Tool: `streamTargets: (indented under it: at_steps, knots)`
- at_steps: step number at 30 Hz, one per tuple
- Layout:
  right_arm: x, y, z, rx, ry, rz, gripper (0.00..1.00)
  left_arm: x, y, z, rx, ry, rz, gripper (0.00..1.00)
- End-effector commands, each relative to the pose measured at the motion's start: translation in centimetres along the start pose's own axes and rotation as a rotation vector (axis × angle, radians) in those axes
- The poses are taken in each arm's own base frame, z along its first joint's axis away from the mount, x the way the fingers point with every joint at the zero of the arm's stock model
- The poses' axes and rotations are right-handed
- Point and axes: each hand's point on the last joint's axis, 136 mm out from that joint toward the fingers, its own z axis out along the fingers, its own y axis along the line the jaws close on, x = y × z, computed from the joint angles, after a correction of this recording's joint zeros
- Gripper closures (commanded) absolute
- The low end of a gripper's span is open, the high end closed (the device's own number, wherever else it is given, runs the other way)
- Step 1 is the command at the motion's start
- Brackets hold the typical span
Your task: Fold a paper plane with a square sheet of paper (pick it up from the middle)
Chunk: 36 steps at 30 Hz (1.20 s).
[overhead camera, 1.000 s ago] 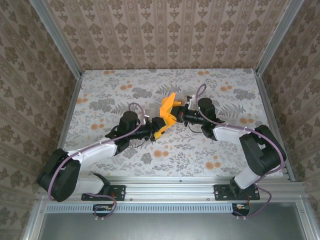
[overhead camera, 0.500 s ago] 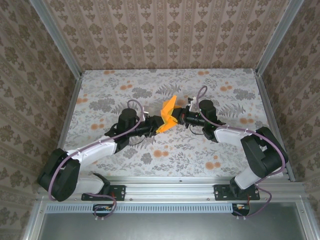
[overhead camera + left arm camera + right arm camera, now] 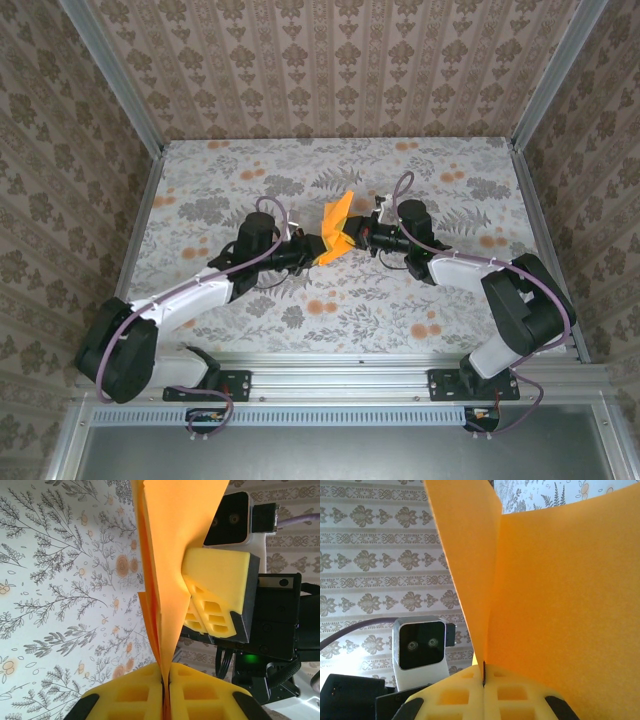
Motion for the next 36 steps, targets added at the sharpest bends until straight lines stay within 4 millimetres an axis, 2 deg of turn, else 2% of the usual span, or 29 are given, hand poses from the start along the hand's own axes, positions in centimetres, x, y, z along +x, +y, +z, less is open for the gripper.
streamTargets:
  at_steps: [1, 6, 9, 12, 15, 18, 22, 25, 26, 27, 30, 36]
  knots:
    - [-0.6, 0.1, -0.2, -0.010, -0.021, -0.010, 0.97, 0.0, -0.4, -0.9, -0.026, 0.007, 0.051, 0.90]
    - [-0.6, -0.3, -0.2, 0.010, -0.016, -0.014, 0.94, -0.1, 0.0, -1.4, -0.057, 0.008, 0.060, 0.91]
    - [-0.6, -0.9, -0.4, 0.031, -0.018, -0.014, 0.84, -0.2, 0.4, -1.8, -0.091, 0.010, 0.085, 0.91]
    - [-0.8, -1.8, -0.9, 0.068, -0.023, -0.019, 0.74, -0.2, 1.4, -2.8, -0.199, 0.027, 0.152, 0.92]
    - [-0.8, -2.8, -1.9, 0.139, -0.027, -0.039, 0.65, -0.6, 2.7, -4.7, -0.368, 0.031, 0.246, 0.92]
    - [-0.8, -3.7, -3.1, 0.214, -0.028, -0.075, 0.60, -1.4, 3.9, -6.8, -0.537, 0.029, 0.343, 0.93]
    - [-1.1, -4.5, -4.8, 0.293, -0.043, -0.111, 0.56, -3.0, 6.2, -10.9, -0.871, 0.030, 0.478, 0.94]
    - [-1.6, -5.6, -5.9, 0.335, -0.059, -0.106, 0.54, -4.6, 6.2, -13.8, -1.118, 0.015, 0.610, 0.94]
    - [-1.8, -4.8, -6.6, 0.320, -0.075, -0.122, 0.54, -5.0, 6.0, -14.5, -1.202, 0.016, 0.657, 0.94]
    - [-2.0, -4.8, -6.9, 0.324, -0.082, -0.120, 0.54, -5.2, 5.8, -14.9, -1.263, 0.020, 0.695, 0.94]
    - [-2.4, -5.0, -7.6, 0.330, -0.089, -0.120, 0.52, -5.4, 5.5, -14.1, -1.373, 0.055, 0.803, 0.94]
    - [-2.8, -4.6, -8.4, 0.317, -0.081, -0.126, 0.49, -4.1, 7.2, -9.1, -1.536, 0.182, 0.981, 0.93]
